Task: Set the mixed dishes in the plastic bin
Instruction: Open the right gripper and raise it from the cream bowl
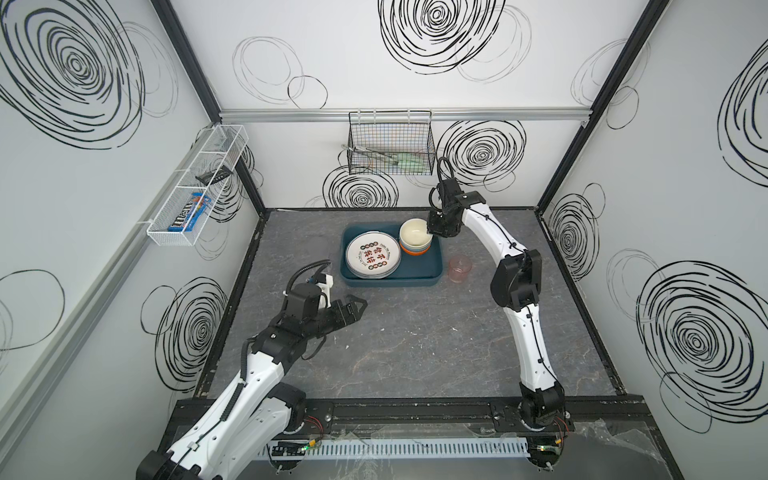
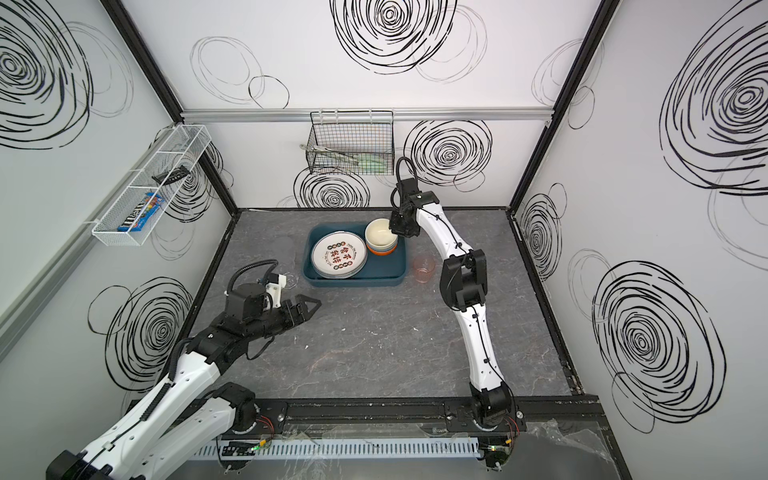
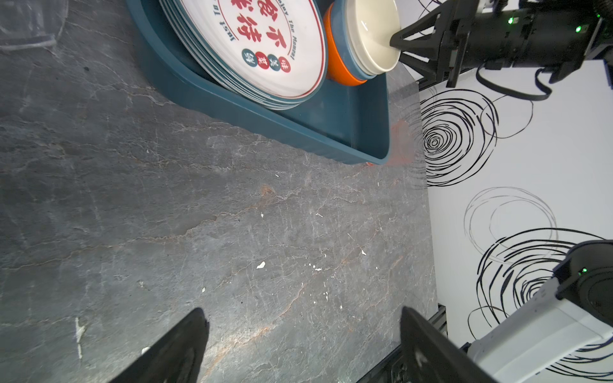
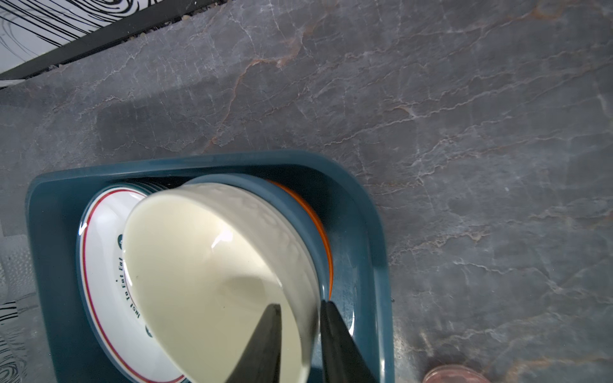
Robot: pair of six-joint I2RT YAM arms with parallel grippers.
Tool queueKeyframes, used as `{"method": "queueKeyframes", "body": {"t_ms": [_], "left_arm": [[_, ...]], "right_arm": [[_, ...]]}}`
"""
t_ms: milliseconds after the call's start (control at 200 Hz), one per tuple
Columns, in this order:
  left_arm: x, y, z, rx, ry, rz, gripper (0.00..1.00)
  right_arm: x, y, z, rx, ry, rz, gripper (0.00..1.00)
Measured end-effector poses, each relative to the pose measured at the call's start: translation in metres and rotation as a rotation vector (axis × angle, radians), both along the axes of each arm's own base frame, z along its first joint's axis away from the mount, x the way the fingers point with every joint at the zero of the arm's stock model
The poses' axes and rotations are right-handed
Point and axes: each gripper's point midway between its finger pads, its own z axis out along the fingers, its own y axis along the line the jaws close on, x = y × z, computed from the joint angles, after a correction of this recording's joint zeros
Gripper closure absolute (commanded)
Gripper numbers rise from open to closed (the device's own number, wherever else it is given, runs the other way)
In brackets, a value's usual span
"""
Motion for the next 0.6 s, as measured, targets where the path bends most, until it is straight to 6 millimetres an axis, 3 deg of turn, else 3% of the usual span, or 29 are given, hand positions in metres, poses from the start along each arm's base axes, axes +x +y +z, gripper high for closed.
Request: {"method": "queueKeyframes", "body": {"t_ms": [305,600], "left_arm": [[0.003,0.003,0.006,0.008,-0.012,0.015,0.06],[0.016,0.014,0.015,0.035,-0.023,0.058,0.08]], "right_arm": [[-0.003,-0.005,0.042,0.009,-0.072,-0.007,0.69],[-0.028,-0.011,0.084,0.036,-0.108,0.003,0.66]]}}
